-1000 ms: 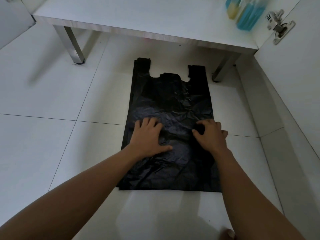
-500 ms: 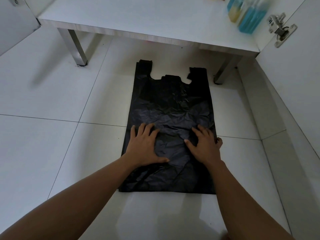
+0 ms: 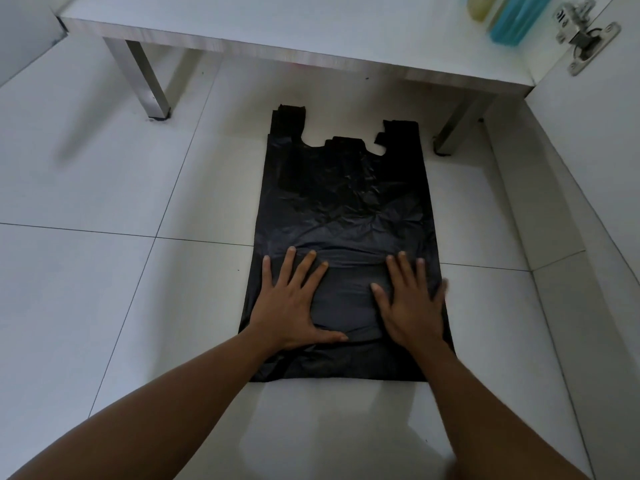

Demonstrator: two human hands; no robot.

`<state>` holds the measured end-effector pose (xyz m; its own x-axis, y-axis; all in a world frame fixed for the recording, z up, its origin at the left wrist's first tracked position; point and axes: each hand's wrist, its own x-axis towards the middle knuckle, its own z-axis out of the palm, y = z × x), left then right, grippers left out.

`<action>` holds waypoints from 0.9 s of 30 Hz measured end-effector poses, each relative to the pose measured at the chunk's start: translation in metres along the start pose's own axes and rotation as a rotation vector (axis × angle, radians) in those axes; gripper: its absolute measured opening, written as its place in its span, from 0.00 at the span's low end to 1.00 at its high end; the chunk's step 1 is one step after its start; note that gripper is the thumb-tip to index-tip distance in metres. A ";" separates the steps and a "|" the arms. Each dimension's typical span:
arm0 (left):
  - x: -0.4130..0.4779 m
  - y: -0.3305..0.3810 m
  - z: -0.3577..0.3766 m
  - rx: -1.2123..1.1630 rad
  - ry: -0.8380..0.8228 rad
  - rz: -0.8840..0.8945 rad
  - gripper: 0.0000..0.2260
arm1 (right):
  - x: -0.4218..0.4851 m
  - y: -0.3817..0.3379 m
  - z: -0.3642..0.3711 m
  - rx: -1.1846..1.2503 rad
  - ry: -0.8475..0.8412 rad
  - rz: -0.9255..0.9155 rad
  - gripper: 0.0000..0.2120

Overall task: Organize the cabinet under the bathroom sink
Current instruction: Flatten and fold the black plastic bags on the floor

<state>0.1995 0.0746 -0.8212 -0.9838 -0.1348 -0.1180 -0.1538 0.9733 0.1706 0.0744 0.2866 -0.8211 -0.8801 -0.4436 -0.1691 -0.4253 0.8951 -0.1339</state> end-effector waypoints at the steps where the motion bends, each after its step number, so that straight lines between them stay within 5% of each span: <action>1: 0.000 0.000 0.000 0.001 -0.004 0.000 0.59 | 0.002 0.016 -0.005 0.003 -0.017 0.078 0.32; 9: 0.007 0.004 -0.015 -0.107 -0.071 -0.058 0.54 | 0.005 0.033 -0.024 0.165 0.051 0.187 0.37; 17: 0.073 -0.006 -0.034 -0.103 0.188 -0.220 0.29 | 0.072 -0.047 -0.034 0.119 0.124 -0.271 0.22; 24: 0.096 -0.019 -0.009 -0.045 0.165 -0.190 0.32 | 0.132 -0.081 -0.023 0.137 0.012 -0.365 0.19; 27: 0.096 -0.019 -0.010 -0.042 0.115 -0.190 0.40 | 0.154 -0.080 -0.020 0.144 0.106 -0.330 0.17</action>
<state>0.1073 0.0410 -0.8256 -0.9405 -0.3373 -0.0400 -0.3384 0.9203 0.1964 -0.0315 0.1476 -0.8165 -0.7207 -0.6932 0.0070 -0.6624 0.6857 -0.3017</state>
